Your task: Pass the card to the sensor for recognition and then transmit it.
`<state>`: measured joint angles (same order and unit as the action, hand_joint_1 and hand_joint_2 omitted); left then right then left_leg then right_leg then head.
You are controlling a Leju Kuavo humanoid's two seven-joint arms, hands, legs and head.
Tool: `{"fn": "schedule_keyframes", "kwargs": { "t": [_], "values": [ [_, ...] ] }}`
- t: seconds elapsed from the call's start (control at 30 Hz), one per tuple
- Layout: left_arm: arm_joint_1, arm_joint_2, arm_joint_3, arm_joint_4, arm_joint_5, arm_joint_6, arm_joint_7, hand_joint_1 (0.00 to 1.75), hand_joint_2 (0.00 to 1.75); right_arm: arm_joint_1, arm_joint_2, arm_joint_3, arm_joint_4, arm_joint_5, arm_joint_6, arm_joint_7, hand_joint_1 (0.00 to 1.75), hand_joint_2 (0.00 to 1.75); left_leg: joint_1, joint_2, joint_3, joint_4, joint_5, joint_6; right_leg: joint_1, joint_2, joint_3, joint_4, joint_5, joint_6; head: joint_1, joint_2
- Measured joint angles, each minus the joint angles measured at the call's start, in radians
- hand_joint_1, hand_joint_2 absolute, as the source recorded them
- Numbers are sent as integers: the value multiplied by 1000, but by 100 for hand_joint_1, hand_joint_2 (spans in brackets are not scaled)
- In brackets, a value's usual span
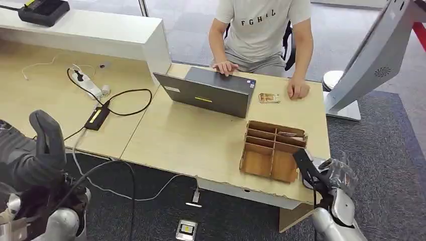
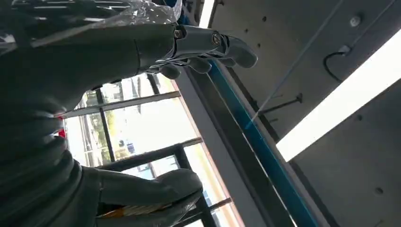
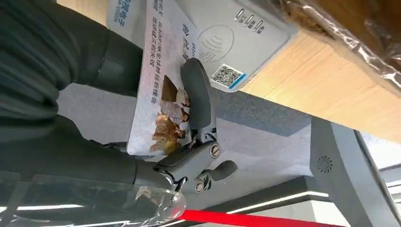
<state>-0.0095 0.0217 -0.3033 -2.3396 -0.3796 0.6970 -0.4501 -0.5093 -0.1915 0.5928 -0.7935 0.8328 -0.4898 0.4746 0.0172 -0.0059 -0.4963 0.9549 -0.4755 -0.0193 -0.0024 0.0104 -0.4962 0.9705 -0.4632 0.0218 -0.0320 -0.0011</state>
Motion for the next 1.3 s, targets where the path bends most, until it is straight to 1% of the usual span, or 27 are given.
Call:
{"fn": "schedule_keyframes", "kwargs": {
  "t": [0.07,0.17,0.23,0.37,0.47,0.53,0.67,0.77,0.83,1.03,1.3],
  "values": [
    [4,0,5,-5,3,0,10,0,175,-7,1,-1,-3,1,-22,7,175,175,0,0,0,0,0,0,0,0,0,0,0,0,0,0],
    [5,0,6,-7,12,0,19,0,175,-16,-3,-11,-34,27,-53,42,175,175,0,0,0,0,0,0,0,0,0,0,0,0,0,0],
    [5,1,6,-7,16,0,19,0,175,-28,-15,-18,-74,67,-51,91,175,175,0,0,0,0,0,0,0,0,-1,0,0,0,0,0],
    [5,2,5,-7,27,0,20,0,175,-55,-59,-40,-163,180,-43,190,175,175,0,0,0,1,0,0,0,0,-1,0,0,0,0,0],
    [9,2,5,-7,43,0,17,0,175,-62,-97,-78,-242,291,-21,200,175,175,0,0,0,1,0,0,0,0,-1,0,0,0,0,0],
    [15,2,5,-7,58,0,7,0,175,-63,-123,-115,-304,311,1,200,175,175,0,0,0,1,0,0,-1,0,-1,0,0,0,0,0],
    [20,2,5,-2,100,0,-15,0,175,-67,-168,-156,-419,270,48,200,175,175,-1,0,0,1,0,0,-1,0,-1,0,0,0,0,0],
    [17,2,4,8,127,0,-34,0,175,-80,-186,-156,-480,214,72,195,175,175,-1,0,0,1,0,0,-1,0,-1,0,0,0,0,0],
    [9,2,2,18,144,0,-45,0,175,-97,-187,-149,-505,183,82,192,175,175,0,0,0,1,0,0,-1,0,-1,0,0,0,0,0],
    [-20,2,-13,53,178,0,-71,0,175,-171,-177,-82,-517,119,74,185,175,175,0,0,0,1,0,0,0,0,-1,1,0,0,0,0],
    [-28,1,-32,91,214,0,-107,0,175,-252,-160,11,-473,49,56,190,175,175,0,0,-1,1,0,0,0,0,-1,1,0,0,0,0]
  ]
}}
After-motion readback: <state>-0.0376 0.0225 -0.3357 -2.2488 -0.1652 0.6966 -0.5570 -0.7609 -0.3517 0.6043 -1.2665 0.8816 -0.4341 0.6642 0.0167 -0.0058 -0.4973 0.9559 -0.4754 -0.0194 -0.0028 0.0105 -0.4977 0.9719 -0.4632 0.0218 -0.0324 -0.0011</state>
